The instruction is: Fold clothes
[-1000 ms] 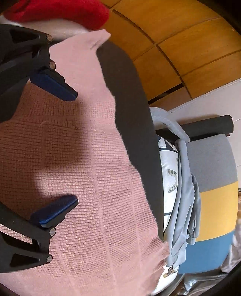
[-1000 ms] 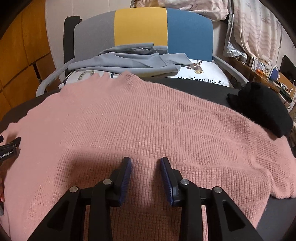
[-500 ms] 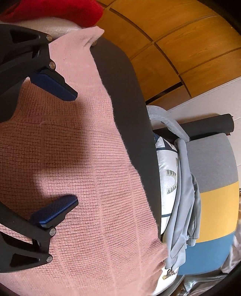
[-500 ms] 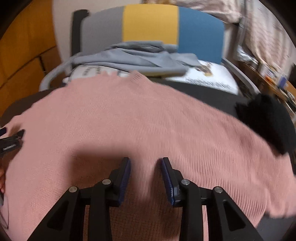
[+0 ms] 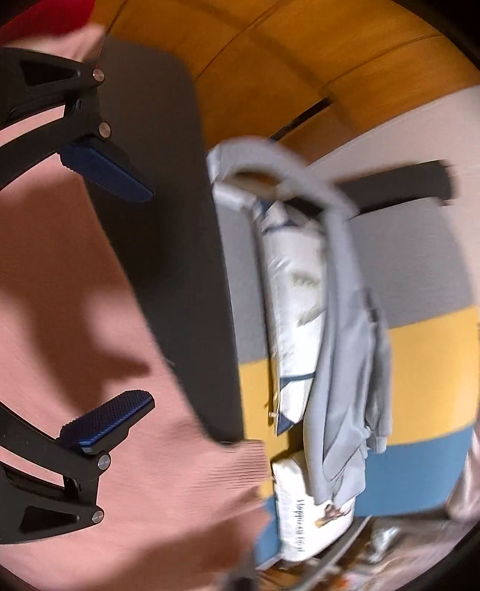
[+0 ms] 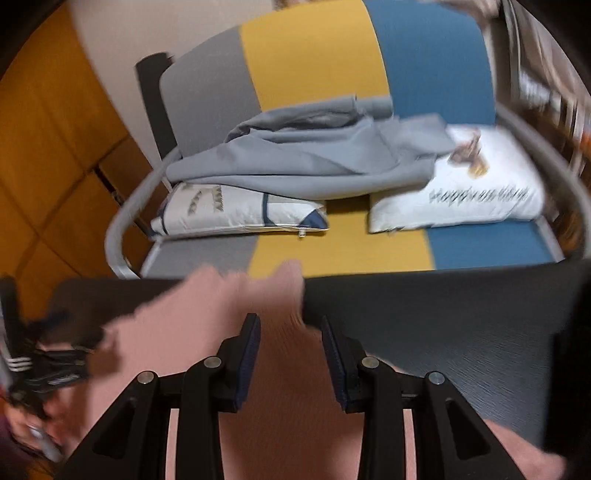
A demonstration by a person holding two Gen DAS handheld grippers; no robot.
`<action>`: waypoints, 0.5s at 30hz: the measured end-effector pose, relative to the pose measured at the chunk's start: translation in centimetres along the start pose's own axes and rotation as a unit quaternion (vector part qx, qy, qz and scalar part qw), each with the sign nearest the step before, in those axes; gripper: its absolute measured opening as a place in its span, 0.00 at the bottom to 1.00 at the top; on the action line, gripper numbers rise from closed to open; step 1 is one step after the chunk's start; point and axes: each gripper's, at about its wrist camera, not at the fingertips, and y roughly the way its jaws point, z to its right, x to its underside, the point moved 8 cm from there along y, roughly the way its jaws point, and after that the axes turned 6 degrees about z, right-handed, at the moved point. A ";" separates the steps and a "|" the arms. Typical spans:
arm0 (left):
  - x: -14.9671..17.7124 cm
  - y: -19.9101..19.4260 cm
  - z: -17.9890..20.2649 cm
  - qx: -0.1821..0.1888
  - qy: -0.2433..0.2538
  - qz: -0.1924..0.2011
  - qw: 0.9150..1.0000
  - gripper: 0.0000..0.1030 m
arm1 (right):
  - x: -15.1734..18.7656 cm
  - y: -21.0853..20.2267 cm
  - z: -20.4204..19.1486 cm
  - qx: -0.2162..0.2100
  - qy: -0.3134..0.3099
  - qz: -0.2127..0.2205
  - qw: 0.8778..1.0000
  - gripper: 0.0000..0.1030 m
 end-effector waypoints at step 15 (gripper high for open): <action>-4.1 6.0 9.2 0.090 0.053 -0.078 0.991 1.00 | -0.8 8.1 0.1 -0.012 -0.005 -0.115 0.993 0.31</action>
